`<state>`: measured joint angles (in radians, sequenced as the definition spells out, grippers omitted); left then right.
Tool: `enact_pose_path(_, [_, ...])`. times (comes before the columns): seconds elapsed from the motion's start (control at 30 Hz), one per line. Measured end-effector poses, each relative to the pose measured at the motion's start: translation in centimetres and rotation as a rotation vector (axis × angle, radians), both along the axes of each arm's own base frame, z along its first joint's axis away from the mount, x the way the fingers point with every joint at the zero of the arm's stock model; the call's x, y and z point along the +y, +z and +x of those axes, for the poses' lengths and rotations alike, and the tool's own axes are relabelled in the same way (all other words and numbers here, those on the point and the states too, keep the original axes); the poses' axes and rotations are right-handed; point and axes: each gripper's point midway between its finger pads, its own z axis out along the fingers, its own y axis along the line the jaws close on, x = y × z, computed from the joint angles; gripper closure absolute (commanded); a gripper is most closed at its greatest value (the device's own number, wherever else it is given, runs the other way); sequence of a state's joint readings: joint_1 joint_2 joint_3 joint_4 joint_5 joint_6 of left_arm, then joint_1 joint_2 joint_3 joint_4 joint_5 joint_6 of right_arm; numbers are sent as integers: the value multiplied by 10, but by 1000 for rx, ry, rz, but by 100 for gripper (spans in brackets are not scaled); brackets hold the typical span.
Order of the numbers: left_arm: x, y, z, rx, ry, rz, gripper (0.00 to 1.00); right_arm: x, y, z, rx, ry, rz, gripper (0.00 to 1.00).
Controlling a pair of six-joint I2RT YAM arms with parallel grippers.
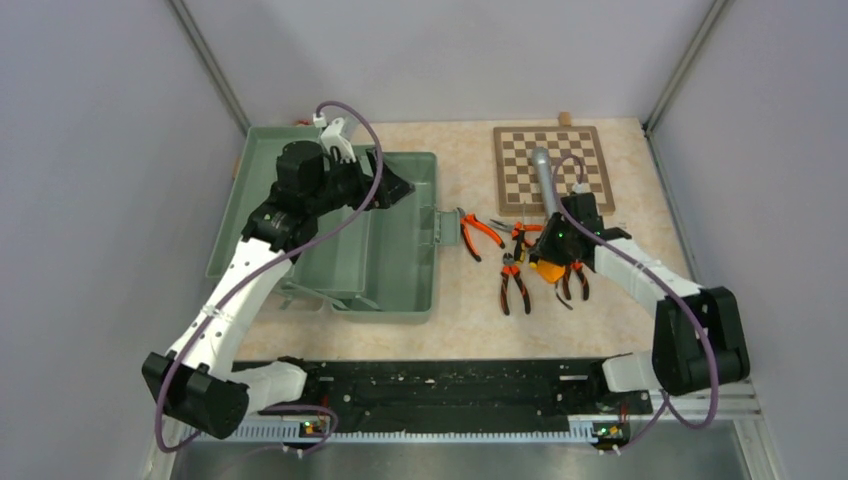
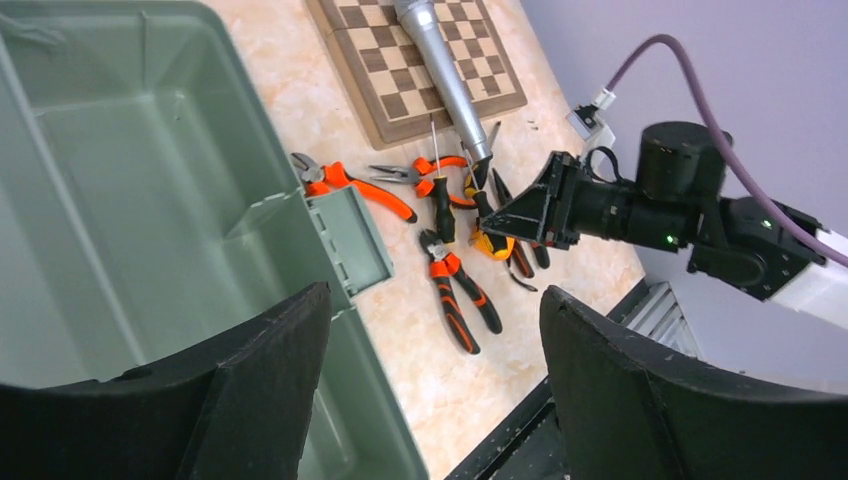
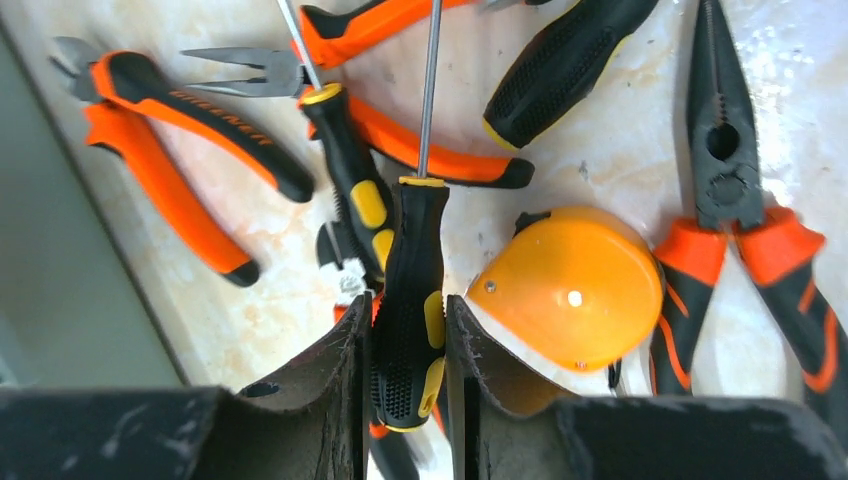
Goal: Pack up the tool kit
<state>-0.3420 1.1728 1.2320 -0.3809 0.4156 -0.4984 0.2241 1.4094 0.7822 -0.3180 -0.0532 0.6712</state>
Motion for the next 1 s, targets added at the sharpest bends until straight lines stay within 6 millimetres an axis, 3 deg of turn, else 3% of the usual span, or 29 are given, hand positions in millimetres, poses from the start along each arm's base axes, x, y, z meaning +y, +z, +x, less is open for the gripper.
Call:
enact_pose_path(0.23, [-20,6,7,2,-29,-65,20,2,53,-6,-152,-11,61,100])
enact_pose_path(0.4, [-34,10,9,13,-48,-128,20,17,72,-13,-215,39,125,100])
enact_pose_path(0.73, [-76,8,3,76,-119,-226,20,100,141,-28,-477,322,287,100])
enact_pose_path(1.0, [-96,4,3,89,-114,-266,22,141,180,-43,-604,477,358,100])
